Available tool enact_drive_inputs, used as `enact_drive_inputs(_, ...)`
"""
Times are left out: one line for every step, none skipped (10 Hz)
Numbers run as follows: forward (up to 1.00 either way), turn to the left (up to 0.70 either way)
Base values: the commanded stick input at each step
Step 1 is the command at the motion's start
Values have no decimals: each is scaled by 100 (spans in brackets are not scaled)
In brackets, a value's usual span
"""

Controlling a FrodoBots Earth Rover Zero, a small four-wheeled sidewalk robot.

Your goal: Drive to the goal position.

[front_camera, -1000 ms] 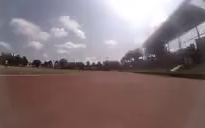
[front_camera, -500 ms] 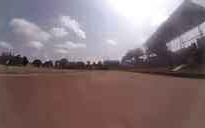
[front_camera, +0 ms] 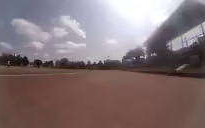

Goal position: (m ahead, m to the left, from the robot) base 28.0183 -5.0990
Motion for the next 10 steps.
enact_drive_inputs(70, 0)
enact_drive_inputs(70, 0)
enact_drive_inputs(70, 0)
enact_drive_inputs(70, 0)
enact_drive_inputs(70, 0)
enact_drive_inputs(70, 0)
enact_drive_inputs(70, 0)
enact_drive_inputs(70, 0)
enact_drive_inputs(70, 0)
enact_drive_inputs(70, 0)
